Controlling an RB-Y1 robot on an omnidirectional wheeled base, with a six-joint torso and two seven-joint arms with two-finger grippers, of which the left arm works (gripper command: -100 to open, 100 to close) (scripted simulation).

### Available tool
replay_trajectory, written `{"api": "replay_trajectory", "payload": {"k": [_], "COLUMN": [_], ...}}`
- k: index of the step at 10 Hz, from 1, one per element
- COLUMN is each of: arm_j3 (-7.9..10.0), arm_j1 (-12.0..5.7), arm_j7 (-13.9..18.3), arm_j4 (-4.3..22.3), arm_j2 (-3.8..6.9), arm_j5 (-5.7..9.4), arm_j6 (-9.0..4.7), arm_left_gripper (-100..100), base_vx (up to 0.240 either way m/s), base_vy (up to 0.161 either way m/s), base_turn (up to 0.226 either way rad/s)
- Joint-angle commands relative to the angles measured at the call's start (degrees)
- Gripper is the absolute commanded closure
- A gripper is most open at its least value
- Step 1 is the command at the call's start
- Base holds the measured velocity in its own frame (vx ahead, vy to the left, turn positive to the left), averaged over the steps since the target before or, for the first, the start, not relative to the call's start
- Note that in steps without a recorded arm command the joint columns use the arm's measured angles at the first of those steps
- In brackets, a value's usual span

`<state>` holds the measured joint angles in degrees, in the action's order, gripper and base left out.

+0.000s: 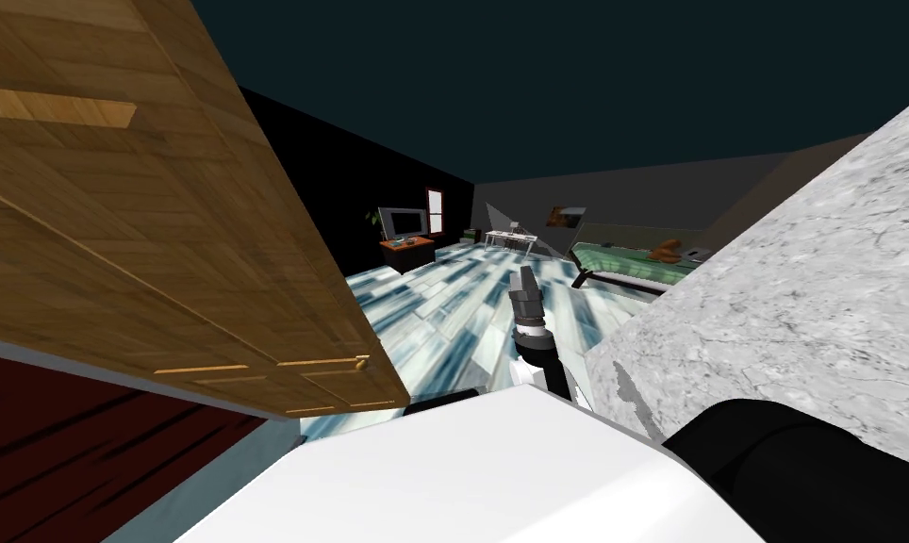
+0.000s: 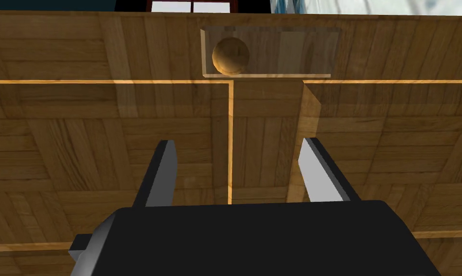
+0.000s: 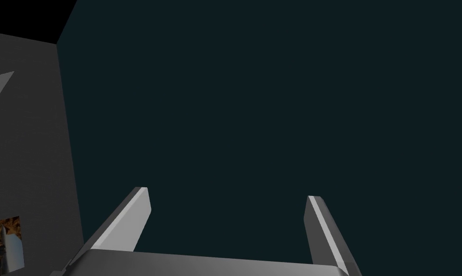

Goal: Push the door open

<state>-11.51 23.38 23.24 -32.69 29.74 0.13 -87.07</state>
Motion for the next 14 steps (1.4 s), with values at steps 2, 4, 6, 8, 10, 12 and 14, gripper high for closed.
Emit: {"api": "replay_trajectory", "payload": {"k": [2, 4, 6, 8, 10, 12, 14], "arm_j3": [2.44, 2.35, 2.80, 3.21, 3.25, 3.25, 3.25], "arm_j1": [-0.46, -0.76, -1.83, -2.80, -3.33, -3.33, -3.33], "arm_j7": [0.29, 0.54, 0.91, 1.24, 1.34, 1.34, 1.34], "arm_j4": [1.15, -0.17, -0.20, -0.23, 0.56, 0.56, 0.56], "arm_j2": [-1.23, -0.72, -0.54, -0.38, -0.38, -0.38, -0.38], "arm_j5": [2.54, 2.28, 2.56, 2.82, 2.84, 2.84, 2.84], "arm_j6": [1.49, 3.02, 4.52, 5.86, 5.57, 5.57, 5.57], "arm_left_gripper": [-100, -100, -100, -100, -100, 100, 100], "base_vx": [0.065, 0.081, 0.217, 0.221, 0.140, -0.021, -0.016], "base_vy": [-0.202, -0.075, -0.071, -0.028, -0.041, 0.006, 0.006], "base_turn": [0.186, -0.019, -0.077, -0.059, -0.014, -0.023, 0.000]}}
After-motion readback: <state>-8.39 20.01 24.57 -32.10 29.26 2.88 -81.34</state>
